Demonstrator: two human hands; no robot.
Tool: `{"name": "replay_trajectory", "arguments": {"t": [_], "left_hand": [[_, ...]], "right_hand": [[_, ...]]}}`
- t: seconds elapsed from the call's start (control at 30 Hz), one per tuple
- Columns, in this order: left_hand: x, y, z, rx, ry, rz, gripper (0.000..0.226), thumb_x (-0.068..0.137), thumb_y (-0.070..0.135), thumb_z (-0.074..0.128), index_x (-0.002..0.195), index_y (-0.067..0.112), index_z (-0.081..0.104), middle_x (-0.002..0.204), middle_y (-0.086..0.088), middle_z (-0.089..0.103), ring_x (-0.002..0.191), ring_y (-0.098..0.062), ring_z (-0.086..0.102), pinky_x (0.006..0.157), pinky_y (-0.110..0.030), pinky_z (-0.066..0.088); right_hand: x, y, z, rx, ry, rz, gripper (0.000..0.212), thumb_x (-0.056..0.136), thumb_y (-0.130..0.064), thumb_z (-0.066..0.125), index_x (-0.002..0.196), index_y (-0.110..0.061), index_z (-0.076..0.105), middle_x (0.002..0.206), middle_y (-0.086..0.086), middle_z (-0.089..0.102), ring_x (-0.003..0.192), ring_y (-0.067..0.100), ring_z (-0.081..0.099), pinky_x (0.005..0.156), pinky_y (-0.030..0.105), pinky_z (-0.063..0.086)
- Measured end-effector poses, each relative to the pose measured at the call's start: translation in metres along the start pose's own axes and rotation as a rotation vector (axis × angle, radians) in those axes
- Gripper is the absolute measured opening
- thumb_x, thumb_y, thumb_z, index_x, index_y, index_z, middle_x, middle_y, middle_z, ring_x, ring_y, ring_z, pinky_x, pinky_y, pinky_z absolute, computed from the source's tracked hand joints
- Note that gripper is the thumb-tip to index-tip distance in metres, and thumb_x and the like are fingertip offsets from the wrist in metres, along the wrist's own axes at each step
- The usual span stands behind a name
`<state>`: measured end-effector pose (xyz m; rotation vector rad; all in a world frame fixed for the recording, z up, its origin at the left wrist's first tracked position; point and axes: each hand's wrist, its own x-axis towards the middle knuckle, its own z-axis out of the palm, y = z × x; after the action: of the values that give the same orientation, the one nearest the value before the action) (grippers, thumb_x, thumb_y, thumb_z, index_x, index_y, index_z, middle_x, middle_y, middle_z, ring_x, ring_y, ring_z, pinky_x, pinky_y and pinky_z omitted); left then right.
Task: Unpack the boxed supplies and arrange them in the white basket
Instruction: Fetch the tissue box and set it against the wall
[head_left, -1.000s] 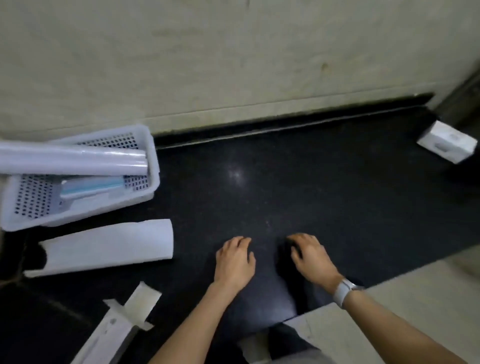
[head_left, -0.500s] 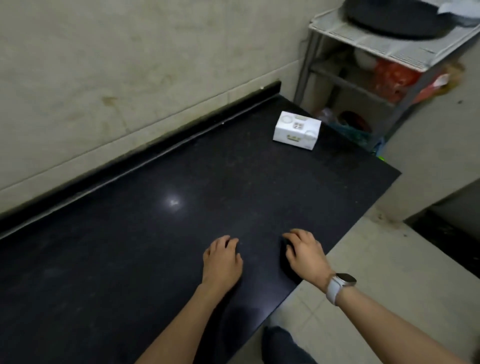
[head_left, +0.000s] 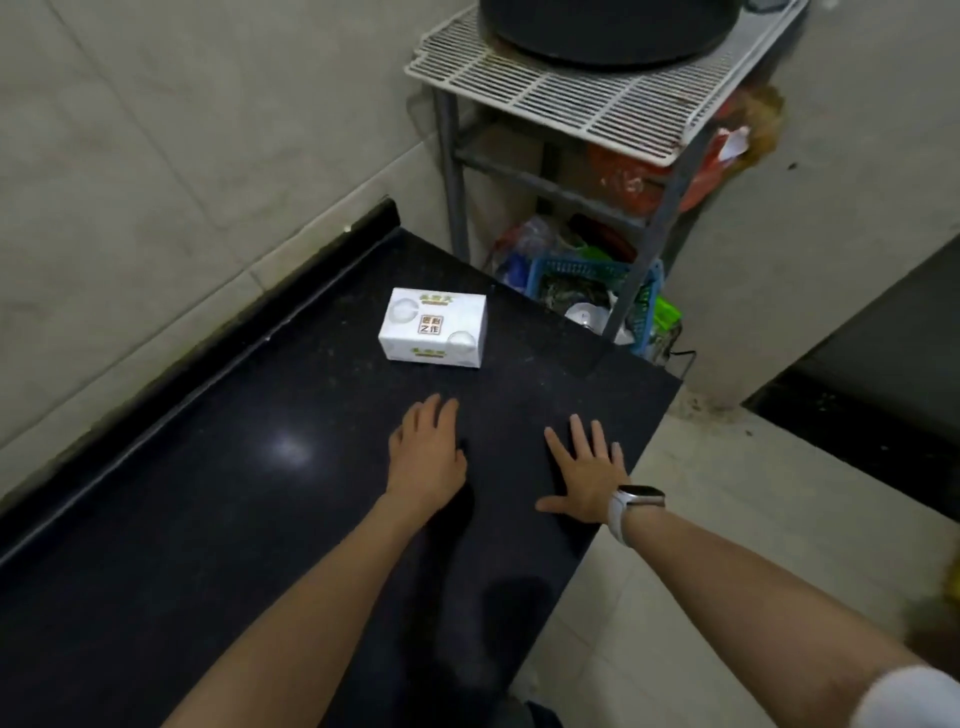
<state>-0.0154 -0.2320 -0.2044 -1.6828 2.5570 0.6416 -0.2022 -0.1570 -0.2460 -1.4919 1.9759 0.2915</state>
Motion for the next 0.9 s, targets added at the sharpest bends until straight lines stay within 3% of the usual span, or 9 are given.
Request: {"name": "replay_trajectory", "arguments": {"t": [0.13, 0.27, 0.5, 0.63, 0.7, 0.77, 0.9], "left_hand": [[0.076, 0.003, -0.026, 0.164, 0.054, 0.013, 0.085, 0.081, 0.019, 0.058, 0.146, 0.020, 0.003, 0.157, -0.009, 0.000, 0.143, -0.031, 0.000, 0.110, -0.054, 0.018], [0.135, 0.000, -0.039, 0.291, -0.045, -0.029, 0.099, 0.076, 0.022, 0.066, 0.145, 0.022, -0.005, 0.157, -0.007, -0.007, 0.142, -0.031, 0.002, 0.108, -0.057, 0.023], [0.150, 0.005, -0.033, 0.552, -0.036, 0.050, 0.100, 0.068, 0.037, 0.072, 0.143, 0.019, 0.008, 0.140, -0.014, 0.028, 0.122, -0.034, 0.031, 0.096, -0.047, 0.034], [0.157, -0.005, -0.042, 0.552, 0.005, 0.149, 0.080, 0.069, 0.034, 0.073, 0.133, 0.014, 0.030, 0.137, -0.017, 0.032, 0.129, -0.035, 0.028, 0.101, -0.050, 0.032], [0.167, -0.009, -0.045, 0.525, -0.078, 0.164, 0.084, 0.071, 0.033, 0.073, 0.136, 0.011, 0.024, 0.152, -0.017, 0.013, 0.141, -0.034, 0.007, 0.109, -0.055, 0.022], [0.177, -0.008, -0.046, 0.458, -0.172, 0.158, 0.091, 0.071, 0.032, 0.074, 0.138, 0.010, 0.017, 0.155, -0.012, 0.004, 0.143, -0.032, 0.000, 0.110, -0.058, 0.016], [0.174, -0.004, -0.041, 0.318, -0.113, 0.168, 0.094, 0.062, 0.039, 0.077, 0.134, 0.016, 0.022, 0.140, -0.011, 0.030, 0.131, -0.034, 0.025, 0.108, -0.060, 0.019]], "right_hand": [[0.015, 0.000, -0.003, 0.033, -0.047, 0.014, 0.109, 0.073, -0.050, 0.067, 0.142, -0.029, -0.014, 0.152, 0.010, -0.028, 0.137, 0.040, -0.026, 0.111, 0.061, -0.004], [0.016, -0.002, -0.003, 0.066, -0.028, 0.007, 0.109, 0.073, -0.046, 0.068, 0.143, -0.025, -0.013, 0.152, 0.013, -0.027, 0.135, 0.042, -0.027, 0.110, 0.064, -0.006], [0.011, -0.002, -0.011, 0.074, -0.031, 0.013, 0.107, 0.074, -0.042, 0.068, 0.144, -0.024, -0.012, 0.152, 0.014, -0.026, 0.135, 0.043, -0.027, 0.111, 0.065, -0.006], [0.011, -0.005, -0.013, 0.067, -0.032, 0.024, 0.108, 0.074, -0.041, 0.069, 0.144, -0.023, -0.011, 0.152, 0.015, -0.025, 0.135, 0.043, -0.026, 0.111, 0.065, -0.005], [0.012, -0.007, -0.014, 0.061, -0.036, 0.031, 0.108, 0.074, -0.041, 0.069, 0.144, -0.022, -0.011, 0.152, 0.015, -0.025, 0.136, 0.043, -0.026, 0.111, 0.066, -0.004], [0.012, -0.008, -0.016, 0.053, -0.050, 0.036, 0.107, 0.074, -0.042, 0.069, 0.144, -0.022, -0.010, 0.152, 0.015, -0.024, 0.136, 0.043, -0.025, 0.111, 0.066, -0.004], [0.013, -0.007, -0.015, 0.048, -0.062, 0.042, 0.107, 0.074, -0.042, 0.069, 0.144, -0.022, -0.010, 0.152, 0.015, -0.024, 0.136, 0.043, -0.024, 0.110, 0.066, -0.003]]}}
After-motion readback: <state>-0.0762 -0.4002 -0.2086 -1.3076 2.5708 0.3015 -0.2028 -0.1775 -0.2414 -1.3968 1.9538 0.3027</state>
